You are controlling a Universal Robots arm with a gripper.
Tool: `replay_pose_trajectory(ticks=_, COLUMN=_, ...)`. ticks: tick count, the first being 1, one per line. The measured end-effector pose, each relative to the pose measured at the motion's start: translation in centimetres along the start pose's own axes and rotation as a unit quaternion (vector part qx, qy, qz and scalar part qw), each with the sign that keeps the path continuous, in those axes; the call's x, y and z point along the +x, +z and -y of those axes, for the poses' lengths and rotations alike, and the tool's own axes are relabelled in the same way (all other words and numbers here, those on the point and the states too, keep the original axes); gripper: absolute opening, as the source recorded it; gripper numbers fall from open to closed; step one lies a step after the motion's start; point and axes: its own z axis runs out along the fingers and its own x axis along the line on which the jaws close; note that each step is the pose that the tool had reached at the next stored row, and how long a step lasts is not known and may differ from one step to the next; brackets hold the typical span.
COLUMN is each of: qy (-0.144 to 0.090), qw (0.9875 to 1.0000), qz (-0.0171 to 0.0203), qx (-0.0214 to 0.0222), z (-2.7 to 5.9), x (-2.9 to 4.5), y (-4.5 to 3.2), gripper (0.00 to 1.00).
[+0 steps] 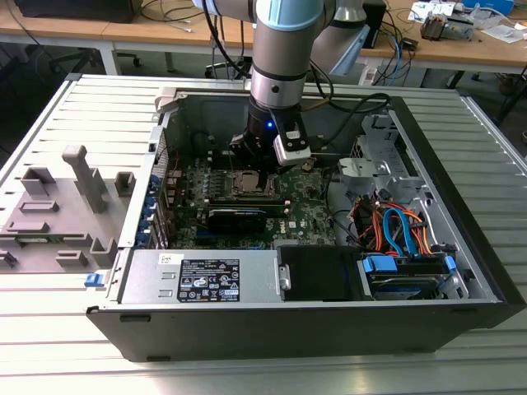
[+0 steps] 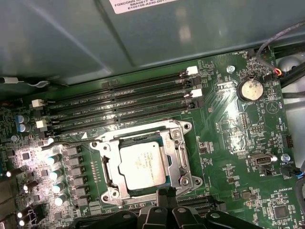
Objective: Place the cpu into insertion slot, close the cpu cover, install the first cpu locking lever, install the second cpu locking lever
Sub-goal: 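Install the first cpu locking lever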
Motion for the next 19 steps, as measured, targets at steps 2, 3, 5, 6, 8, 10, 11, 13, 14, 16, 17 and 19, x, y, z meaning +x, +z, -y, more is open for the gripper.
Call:
replay_pose_trajectory(ticks=2, qy=-0.002, qw=1.0, qz=0.0001, qx=0.0, z=0.0, x=0.0, y=0.0, gripper=0.11)
replay_pose_trajectory(ticks=3, qy=-0.002, qw=1.0, qz=0.0001, qx=0.0, z=0.0, x=0.0, y=0.0, gripper=0.11)
replay_pose_trajectory(ticks=5, qy=-0.004, qw=1.0, qz=0.0002, qx=0.0, z=0.0, x=0.0, y=0.0, gripper=0.11)
replay_pose_trajectory(ticks=6, qy=-0.005, qw=1.0, qz=0.0002, qx=0.0001, z=0.0, x=0.0, y=0.0, gripper=0.11)
replay_pose_trajectory(ticks=8, qy=-0.006, qw=1.0, qz=0.0003, qx=0.0001, z=0.0, x=0.0, y=0.0, gripper=0.11)
replay_pose_trajectory(ticks=10, qy=-0.007, qw=1.0, qz=0.0003, qx=0.0001, z=0.0, x=0.0, y=0.0, gripper=0.11)
replay_pose_trajectory(ticks=11, qy=-0.008, qw=1.0, qz=0.0004, qx=0.0001, z=0.0, x=0.0, y=0.0, gripper=0.11)
replay_pose_trajectory(ticks=13, qy=-0.01, qw=0.9999, qz=0.0005, qx=0.0001, z=0.0, x=0.0, y=0.0, gripper=0.11)
replay_pose_trajectory(ticks=14, qy=-0.011, qw=0.9999, qz=0.0005, qx=0.0001, z=0.0, x=0.0, y=0.0, gripper=0.11)
replay_pose_trajectory(ticks=16, qy=-0.012, qw=0.9999, qz=0.0006, qx=0.0001, z=0.0, x=0.0, y=0.0, gripper=0.11)
replay_pose_trajectory(ticks=17, qy=-0.013, qw=0.9999, qz=0.0006, qx=0.0001, z=0.0, x=0.0, y=0.0, gripper=0.11)
replay_pose_trajectory(ticks=19, qy=-0.014, qw=0.9999, qz=0.0007, qx=0.0002, z=0.0, x=0.0, y=0.0, gripper=0.11)
